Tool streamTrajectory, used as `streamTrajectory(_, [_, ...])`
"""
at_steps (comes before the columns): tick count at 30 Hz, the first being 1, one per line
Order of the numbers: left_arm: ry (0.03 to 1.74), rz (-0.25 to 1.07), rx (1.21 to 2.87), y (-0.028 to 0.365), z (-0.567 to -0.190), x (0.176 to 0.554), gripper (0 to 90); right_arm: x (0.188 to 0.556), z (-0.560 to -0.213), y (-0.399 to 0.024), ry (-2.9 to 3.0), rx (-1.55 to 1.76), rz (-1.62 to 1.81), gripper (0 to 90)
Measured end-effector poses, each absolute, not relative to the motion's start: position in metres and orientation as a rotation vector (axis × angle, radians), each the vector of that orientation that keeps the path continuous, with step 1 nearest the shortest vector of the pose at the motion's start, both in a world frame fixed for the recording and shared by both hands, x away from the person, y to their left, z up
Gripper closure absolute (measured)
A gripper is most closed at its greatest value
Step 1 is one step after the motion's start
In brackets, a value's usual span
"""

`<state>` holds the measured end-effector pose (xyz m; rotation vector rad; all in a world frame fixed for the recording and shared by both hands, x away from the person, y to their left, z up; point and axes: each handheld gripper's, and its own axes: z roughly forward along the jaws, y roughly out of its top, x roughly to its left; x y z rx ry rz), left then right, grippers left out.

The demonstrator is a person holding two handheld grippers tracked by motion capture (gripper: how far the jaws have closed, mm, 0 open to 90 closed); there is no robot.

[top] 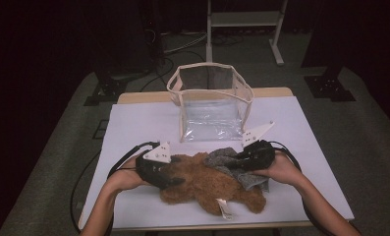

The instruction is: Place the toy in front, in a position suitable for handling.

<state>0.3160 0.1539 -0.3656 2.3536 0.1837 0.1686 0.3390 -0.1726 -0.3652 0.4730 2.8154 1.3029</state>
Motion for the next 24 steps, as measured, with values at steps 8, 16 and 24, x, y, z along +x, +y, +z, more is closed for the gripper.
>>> streamTrajectory(8, [0.188, 0.138, 2.33, 0.15, -0.369, 0.319, 38.6, 0.329, -0.322, -0.164, 2.751, 0.34, 1.36, 79.0])
streamTrajectory(16, [0.182, 0.148, 2.329, 0.147, -0.368, 0.318, 37.2, 0.325, -0.339, -0.128, 2.833, 0.236, 1.211, 79.0])
streamTrajectory(24, [0.199, 0.196, 2.309, 0.16, -0.354, 0.312, 33.5, 0.33, -0.347, -0.15, 2.824, 0.324, 1.207, 79.1])
